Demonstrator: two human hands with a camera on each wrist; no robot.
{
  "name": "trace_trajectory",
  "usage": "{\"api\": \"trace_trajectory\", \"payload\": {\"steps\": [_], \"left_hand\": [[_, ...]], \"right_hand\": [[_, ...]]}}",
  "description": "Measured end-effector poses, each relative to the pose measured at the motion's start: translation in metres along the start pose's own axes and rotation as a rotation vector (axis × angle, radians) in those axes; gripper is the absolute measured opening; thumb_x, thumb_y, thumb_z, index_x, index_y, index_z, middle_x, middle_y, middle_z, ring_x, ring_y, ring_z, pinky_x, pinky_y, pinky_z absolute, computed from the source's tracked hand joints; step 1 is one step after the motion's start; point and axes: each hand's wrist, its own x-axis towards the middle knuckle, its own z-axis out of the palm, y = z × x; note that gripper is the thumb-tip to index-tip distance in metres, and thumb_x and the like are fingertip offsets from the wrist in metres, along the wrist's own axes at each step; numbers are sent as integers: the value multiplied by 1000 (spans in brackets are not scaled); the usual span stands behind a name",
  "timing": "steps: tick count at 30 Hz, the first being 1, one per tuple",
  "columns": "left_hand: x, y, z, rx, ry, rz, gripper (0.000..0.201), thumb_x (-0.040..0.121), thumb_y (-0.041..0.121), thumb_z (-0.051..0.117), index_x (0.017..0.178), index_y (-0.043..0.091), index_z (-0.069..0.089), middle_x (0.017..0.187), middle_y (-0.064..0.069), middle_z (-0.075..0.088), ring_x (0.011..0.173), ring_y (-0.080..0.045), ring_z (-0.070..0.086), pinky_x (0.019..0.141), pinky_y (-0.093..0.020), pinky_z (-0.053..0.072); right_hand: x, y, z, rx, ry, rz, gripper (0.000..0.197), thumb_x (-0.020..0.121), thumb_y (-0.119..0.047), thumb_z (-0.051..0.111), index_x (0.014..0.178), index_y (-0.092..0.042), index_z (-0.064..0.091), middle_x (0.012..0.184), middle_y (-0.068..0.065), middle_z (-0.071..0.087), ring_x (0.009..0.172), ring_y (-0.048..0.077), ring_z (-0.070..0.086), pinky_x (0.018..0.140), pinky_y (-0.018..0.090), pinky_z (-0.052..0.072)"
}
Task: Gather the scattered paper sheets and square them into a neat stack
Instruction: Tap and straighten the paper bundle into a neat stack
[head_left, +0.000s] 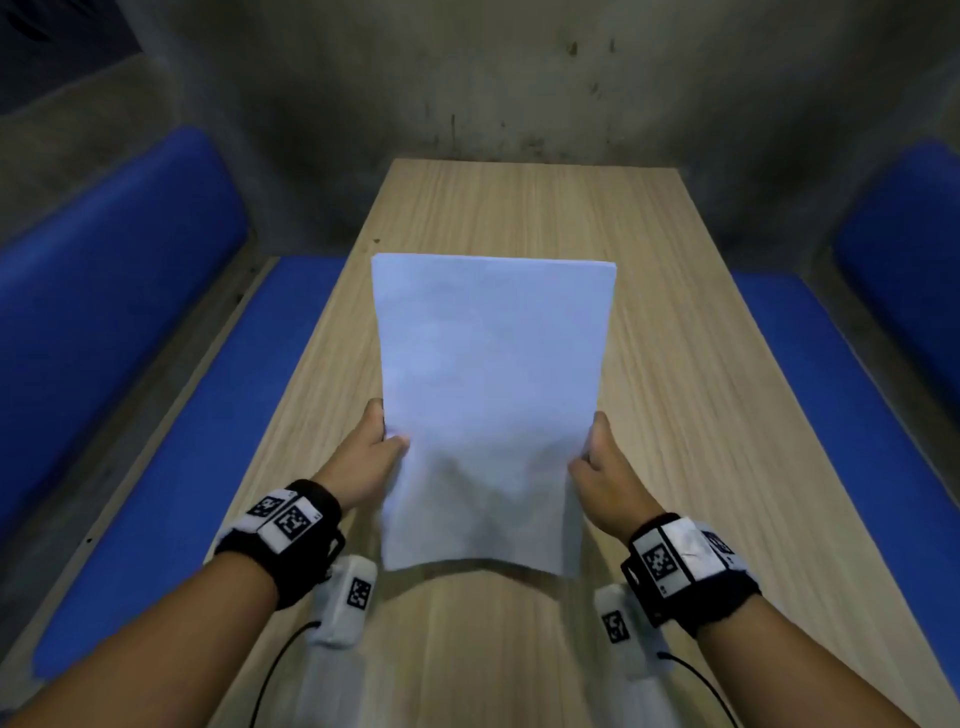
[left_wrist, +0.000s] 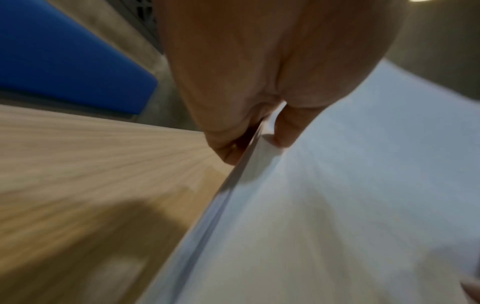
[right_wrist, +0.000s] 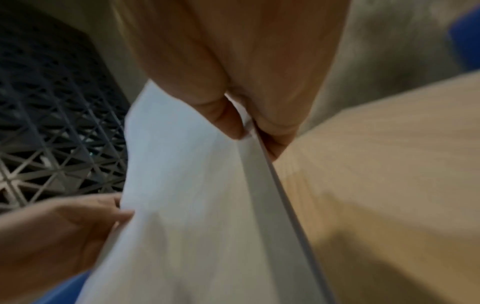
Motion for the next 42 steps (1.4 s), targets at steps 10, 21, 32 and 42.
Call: {"api": "trace_trajectory", "payload": {"steps": [10,21,32,42], "left_hand": [[36,-73,-44,266,94,-332,23,87,12,51,74,15,32,72,-1,31,62,-18,28,57,-31,23],[53,-99,-31,418,177,-258,22,81,13,58,97,12,42,79,-3,50,75,-25,53,57,-29,41],[47,-104,-32,825,69,-23,50,92,19,44,137,40,44,153,15,33,140,-12,26,108,-38,23],[47,-98,-33,788,113,15,49,92,22,43,138,39,43,155,13,31,142,-12,24,110,-39,21]], "right_hand": [[62,0,94,-174,-94,312,36,85,6,44,66,-17,24,69,0,27,57,12,25,50,24,19],[79,8,112,-383,-32,359,14,82,1,49,88,-8,40,73,1,39,61,12,40,48,22,31],[68,20,116,-848,-75,54,50,85,-17,43,133,-31,45,152,-3,33,135,24,31,104,49,24],[65,12,112,-772,-78,59,51,88,-18,42,137,-32,42,158,-4,27,143,23,22,111,50,16]]}}
